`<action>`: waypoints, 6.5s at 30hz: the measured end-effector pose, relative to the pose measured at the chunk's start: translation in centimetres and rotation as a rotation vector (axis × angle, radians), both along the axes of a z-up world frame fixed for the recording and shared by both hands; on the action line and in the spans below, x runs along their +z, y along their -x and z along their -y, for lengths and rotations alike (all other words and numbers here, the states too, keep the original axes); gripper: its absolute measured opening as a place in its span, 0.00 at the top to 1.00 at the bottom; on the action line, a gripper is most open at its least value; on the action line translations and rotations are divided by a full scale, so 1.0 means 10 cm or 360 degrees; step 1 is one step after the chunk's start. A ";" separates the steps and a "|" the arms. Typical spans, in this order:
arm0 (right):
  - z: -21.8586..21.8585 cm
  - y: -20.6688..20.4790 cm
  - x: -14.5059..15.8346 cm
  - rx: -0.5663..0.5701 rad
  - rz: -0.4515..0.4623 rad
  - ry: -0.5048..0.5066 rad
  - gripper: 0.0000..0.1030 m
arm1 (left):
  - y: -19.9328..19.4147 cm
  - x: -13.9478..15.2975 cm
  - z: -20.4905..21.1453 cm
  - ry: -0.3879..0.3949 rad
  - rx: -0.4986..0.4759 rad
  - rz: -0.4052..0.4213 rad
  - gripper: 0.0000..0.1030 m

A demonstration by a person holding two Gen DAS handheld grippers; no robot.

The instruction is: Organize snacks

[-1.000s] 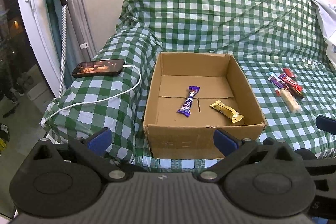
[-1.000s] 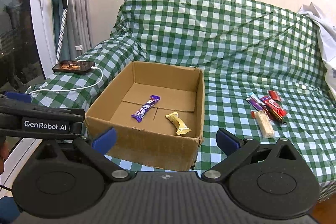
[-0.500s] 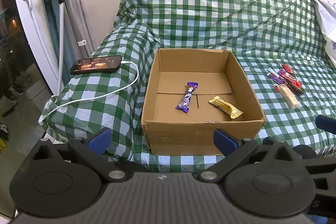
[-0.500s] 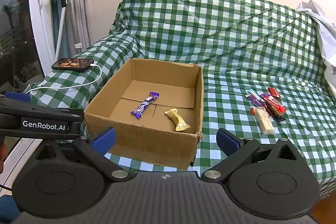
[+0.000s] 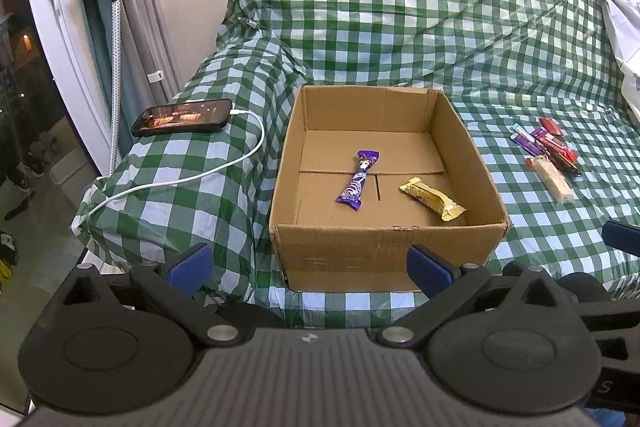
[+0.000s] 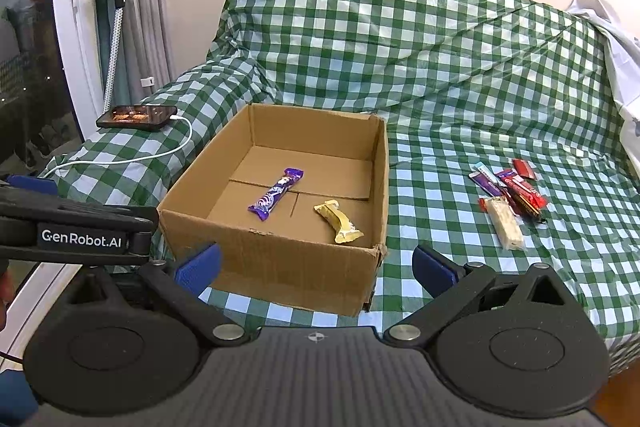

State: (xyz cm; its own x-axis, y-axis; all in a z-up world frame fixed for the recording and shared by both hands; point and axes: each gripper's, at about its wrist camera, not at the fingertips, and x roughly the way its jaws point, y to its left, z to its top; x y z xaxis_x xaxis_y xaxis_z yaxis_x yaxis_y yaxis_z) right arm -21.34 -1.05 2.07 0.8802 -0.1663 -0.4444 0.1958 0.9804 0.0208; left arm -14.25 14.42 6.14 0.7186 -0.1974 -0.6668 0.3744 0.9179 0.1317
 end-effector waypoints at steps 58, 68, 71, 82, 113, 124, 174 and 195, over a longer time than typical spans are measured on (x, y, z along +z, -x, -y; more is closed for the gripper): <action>2.29 0.26 -0.42 -0.0821 0.0073 -0.0281 0.01 | -0.48 -0.18 2.06 -0.0185 -0.0342 -0.0293 0.00; 3.62 -0.30 -0.80 -0.0938 0.0029 -0.0198 0.01 | -1.00 -0.98 3.82 -0.0285 -0.0528 -0.0650 0.00; 3.94 -0.70 -0.99 -0.0890 -0.0063 -0.0099 0.01 | -1.15 -1.32 4.34 -0.0327 -0.0558 -0.0743 0.00; 4.56 -1.96 -1.72 -0.0480 -0.0289 0.0250 0.01 | -1.84 -2.26 5.42 -0.0290 -0.0439 -0.0977 0.00; 3.74 -1.22 -1.05 -0.0456 0.0080 -0.0191 0.85 | -1.42 -1.12 3.59 -0.0004 -0.0524 -0.0919 0.61; 2.05 -0.45 -0.15 -0.0040 0.0287 -0.0298 0.85 | -0.95 -0.28 1.96 -0.0053 -0.0281 -0.0684 0.61; 0.03 0.12 0.09 0.0285 0.0066 -0.0112 0.85 | -0.29 -0.10 -0.18 0.0295 -0.0135 -0.0563 0.61; 0.09 -0.02 0.04 0.0237 0.0012 -0.0150 0.85 | -0.49 -0.16 -0.16 0.0288 -0.0100 -0.0581 0.61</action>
